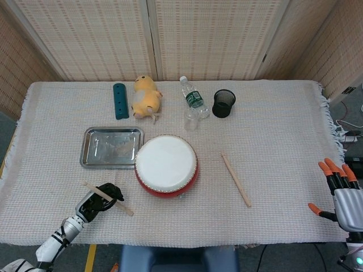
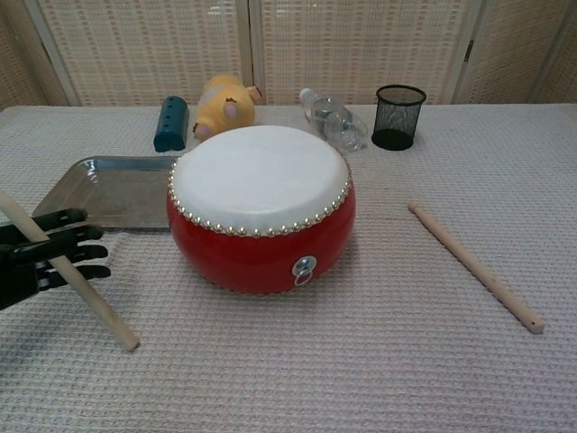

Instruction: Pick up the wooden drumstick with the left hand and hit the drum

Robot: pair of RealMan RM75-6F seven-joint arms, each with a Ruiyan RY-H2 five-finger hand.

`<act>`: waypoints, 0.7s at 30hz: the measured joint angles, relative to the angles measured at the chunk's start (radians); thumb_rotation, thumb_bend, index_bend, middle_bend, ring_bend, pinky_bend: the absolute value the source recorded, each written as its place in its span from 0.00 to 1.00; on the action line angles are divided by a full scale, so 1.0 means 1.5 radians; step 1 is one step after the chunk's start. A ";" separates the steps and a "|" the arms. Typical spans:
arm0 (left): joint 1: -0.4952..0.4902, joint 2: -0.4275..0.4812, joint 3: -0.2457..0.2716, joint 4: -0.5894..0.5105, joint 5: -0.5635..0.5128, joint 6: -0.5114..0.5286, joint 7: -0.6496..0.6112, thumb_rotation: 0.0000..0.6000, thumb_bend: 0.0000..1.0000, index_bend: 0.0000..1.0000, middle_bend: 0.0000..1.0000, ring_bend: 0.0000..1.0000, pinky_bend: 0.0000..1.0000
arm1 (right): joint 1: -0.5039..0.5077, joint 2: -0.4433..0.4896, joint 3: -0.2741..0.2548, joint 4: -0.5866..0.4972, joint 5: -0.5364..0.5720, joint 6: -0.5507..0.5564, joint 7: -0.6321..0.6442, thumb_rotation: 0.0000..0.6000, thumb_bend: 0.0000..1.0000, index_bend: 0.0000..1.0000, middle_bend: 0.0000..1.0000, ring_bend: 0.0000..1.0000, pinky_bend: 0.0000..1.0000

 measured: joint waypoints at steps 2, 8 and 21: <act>0.000 -0.002 0.000 -0.011 0.005 0.002 0.018 1.00 0.34 0.52 0.48 0.43 0.39 | -0.001 0.000 0.000 0.001 0.000 0.001 0.001 1.00 0.06 0.00 0.00 0.00 0.00; -0.009 -0.004 0.004 -0.024 0.018 -0.004 0.042 1.00 0.27 0.52 0.48 0.42 0.38 | -0.004 0.000 0.000 0.002 0.000 0.005 0.002 1.00 0.06 0.00 0.00 0.00 0.00; -0.019 -0.012 0.008 -0.039 0.009 -0.026 0.105 1.00 0.19 0.54 0.56 0.46 0.43 | -0.004 0.001 0.001 0.004 -0.003 0.008 0.006 1.00 0.06 0.00 0.00 0.00 0.00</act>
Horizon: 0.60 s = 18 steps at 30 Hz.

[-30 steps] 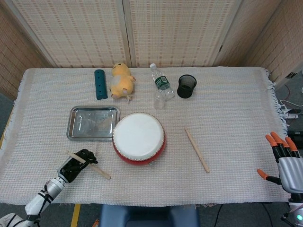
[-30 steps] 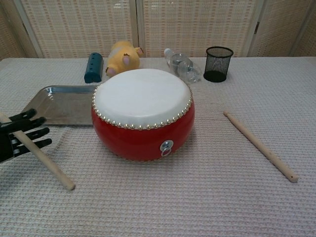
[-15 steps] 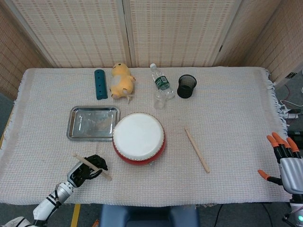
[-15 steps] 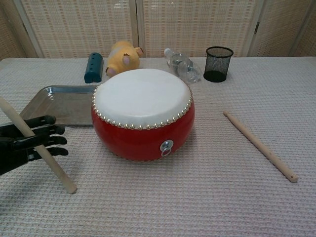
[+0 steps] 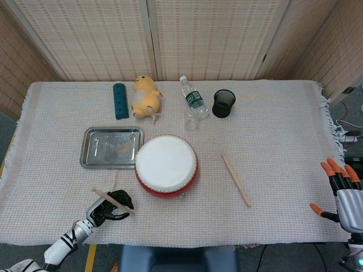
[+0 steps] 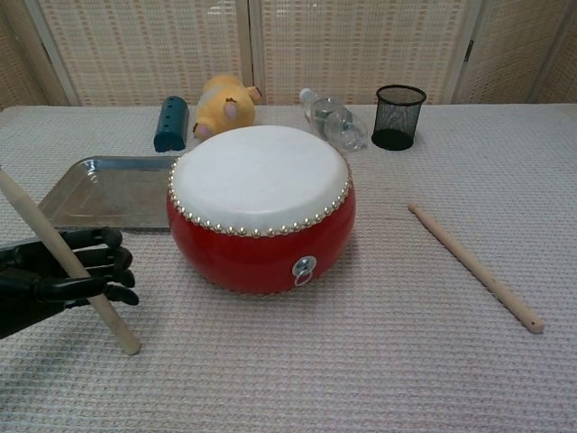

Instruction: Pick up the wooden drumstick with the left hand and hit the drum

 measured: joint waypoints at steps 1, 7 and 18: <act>0.000 -0.001 -0.001 0.000 -0.002 -0.001 0.004 1.00 0.19 0.54 0.57 0.47 0.43 | 0.000 0.000 0.000 0.000 0.000 0.000 0.000 1.00 0.06 0.00 0.00 0.00 0.00; 0.000 -0.008 -0.005 -0.007 -0.017 -0.012 0.048 1.00 0.19 0.61 0.69 0.58 0.52 | 0.000 0.000 0.001 0.003 -0.001 0.002 0.005 1.00 0.06 0.00 0.00 0.00 0.00; 0.002 -0.025 -0.010 -0.029 -0.042 -0.038 0.145 1.00 0.19 0.68 0.78 0.67 0.63 | -0.002 0.000 -0.001 0.007 -0.008 0.007 0.014 1.00 0.06 0.00 0.00 0.00 0.00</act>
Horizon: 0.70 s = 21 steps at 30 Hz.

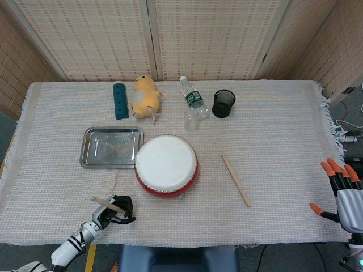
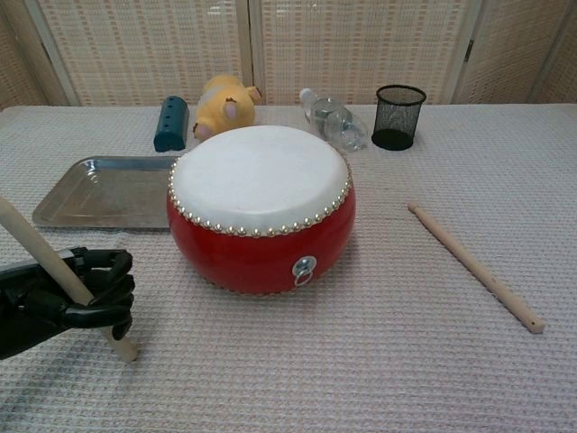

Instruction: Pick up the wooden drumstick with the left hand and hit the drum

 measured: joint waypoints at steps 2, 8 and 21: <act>0.001 -0.003 -0.002 -0.005 -0.006 -0.005 0.025 1.00 0.20 0.70 0.80 0.68 0.65 | -0.001 0.000 0.000 0.001 -0.001 0.002 0.002 1.00 0.06 0.00 0.00 0.00 0.00; 0.008 -0.021 -0.012 -0.014 -0.037 -0.015 0.115 1.00 0.19 0.77 0.89 0.78 0.73 | -0.003 0.000 -0.001 0.004 -0.004 0.007 0.005 1.00 0.06 0.00 0.00 0.00 0.00; 0.047 -0.069 -0.043 -0.026 -0.092 0.001 0.289 1.00 0.21 0.89 0.99 0.88 0.81 | -0.005 -0.001 0.000 0.007 -0.008 0.014 0.007 1.00 0.06 0.00 0.00 0.00 0.00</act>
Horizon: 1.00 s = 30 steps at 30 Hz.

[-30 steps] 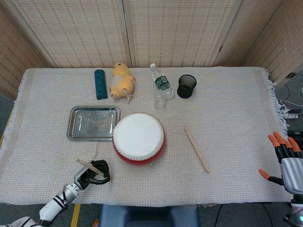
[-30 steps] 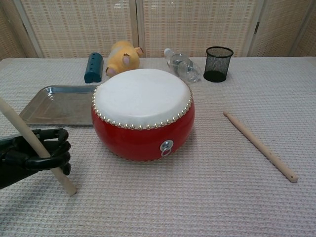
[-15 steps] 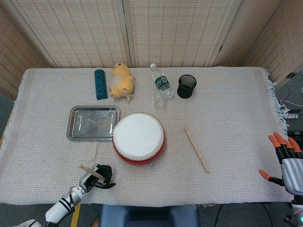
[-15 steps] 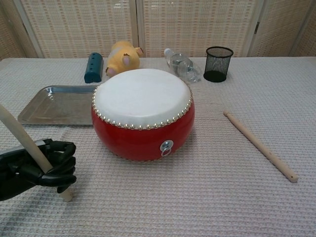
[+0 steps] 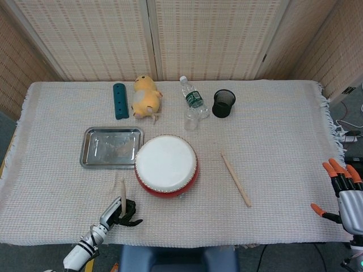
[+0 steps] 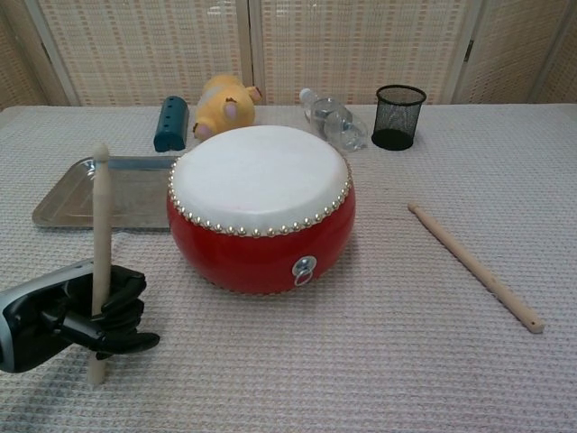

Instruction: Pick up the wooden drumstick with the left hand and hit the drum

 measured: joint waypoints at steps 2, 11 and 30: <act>0.008 -0.003 0.000 -0.002 0.001 0.005 0.003 1.00 0.22 0.91 1.00 0.89 0.82 | 0.000 0.000 0.000 0.000 0.000 -0.001 -0.001 1.00 0.06 0.00 0.00 0.00 0.00; 0.031 -0.015 0.001 0.010 0.020 0.029 -0.042 1.00 0.22 0.96 1.00 0.92 0.84 | 0.001 0.001 0.000 -0.005 -0.003 0.000 -0.007 1.00 0.06 0.00 0.00 0.00 0.00; 0.087 -0.093 -0.022 0.094 0.060 0.141 -0.086 1.00 0.33 1.00 1.00 1.00 0.98 | 0.003 0.006 0.003 -0.023 -0.005 0.001 -0.028 1.00 0.06 0.00 0.00 0.00 0.00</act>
